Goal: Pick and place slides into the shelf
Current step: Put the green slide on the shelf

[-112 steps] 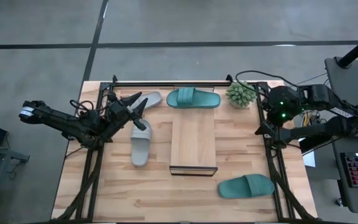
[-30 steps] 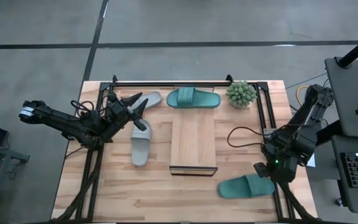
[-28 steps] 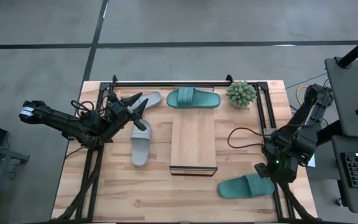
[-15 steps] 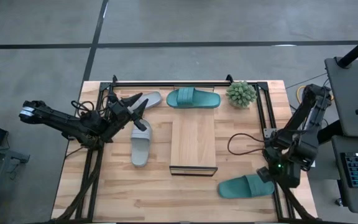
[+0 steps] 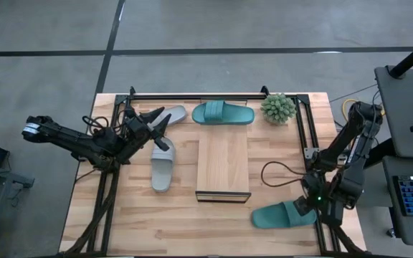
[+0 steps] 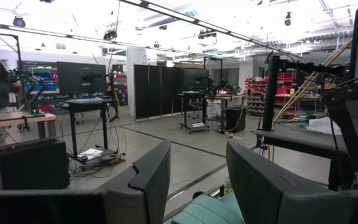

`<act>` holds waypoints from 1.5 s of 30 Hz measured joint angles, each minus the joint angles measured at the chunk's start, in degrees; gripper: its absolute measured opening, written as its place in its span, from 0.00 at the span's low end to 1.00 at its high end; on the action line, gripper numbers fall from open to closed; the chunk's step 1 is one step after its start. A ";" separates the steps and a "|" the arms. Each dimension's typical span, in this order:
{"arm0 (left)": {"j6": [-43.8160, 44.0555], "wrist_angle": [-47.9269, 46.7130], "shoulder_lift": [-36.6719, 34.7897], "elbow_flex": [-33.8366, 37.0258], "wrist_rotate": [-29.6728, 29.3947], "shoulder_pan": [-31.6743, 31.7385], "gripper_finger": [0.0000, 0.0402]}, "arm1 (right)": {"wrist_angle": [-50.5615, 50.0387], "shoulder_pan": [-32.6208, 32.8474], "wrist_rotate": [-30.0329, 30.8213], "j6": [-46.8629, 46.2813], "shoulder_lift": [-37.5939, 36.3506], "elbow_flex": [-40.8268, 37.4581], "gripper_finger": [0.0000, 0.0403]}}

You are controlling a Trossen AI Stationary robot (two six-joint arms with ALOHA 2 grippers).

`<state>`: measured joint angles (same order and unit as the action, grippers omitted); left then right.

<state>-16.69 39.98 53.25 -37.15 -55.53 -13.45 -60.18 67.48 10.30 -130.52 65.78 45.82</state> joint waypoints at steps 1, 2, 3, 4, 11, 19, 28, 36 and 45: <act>0.02 -0.04 0.00 0.00 0.00 -0.02 0.35 | 0.35 0.00 -0.19 0.00 0.66 -0.02 0.52; 0.02 -0.03 0.00 0.00 0.00 -0.01 0.35 | 0.99 0.00 -0.65 0.00 1.21 -0.02 0.52; 0.04 0.00 0.00 0.00 0.00 0.00 0.35 | 1.72 -0.10 -1.41 -0.01 1.69 -0.02 0.52; 0.04 -0.02 0.00 0.00 0.00 0.00 0.35 | 2.42 -0.14 -2.04 0.01 2.10 -0.02 0.52; 0.04 -0.02 0.00 0.00 0.00 -0.01 0.35 | 5.13 -0.37 -2.71 0.00 2.33 0.28 0.52; 0.03 0.01 0.00 0.00 0.00 0.00 0.35 | 5.18 -1.23 -1.51 0.19 2.23 2.01 0.52; 0.02 0.02 0.00 0.00 0.00 0.00 0.35 | 4.96 -2.08 21.69 9.27 2.25 9.60 0.52; -0.15 0.00 0.00 0.00 0.00 -0.01 0.35 | 4.61 -8.48 19.30 14.67 2.90 15.91 0.52; -0.15 0.02 -0.07 0.01 0.01 -0.01 0.35 | -5.72 -19.24 1.20 20.04 11.74 27.86 0.52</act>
<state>-16.84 40.01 53.19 -37.14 -55.52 -13.46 -65.90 48.25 11.51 -110.48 77.52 73.69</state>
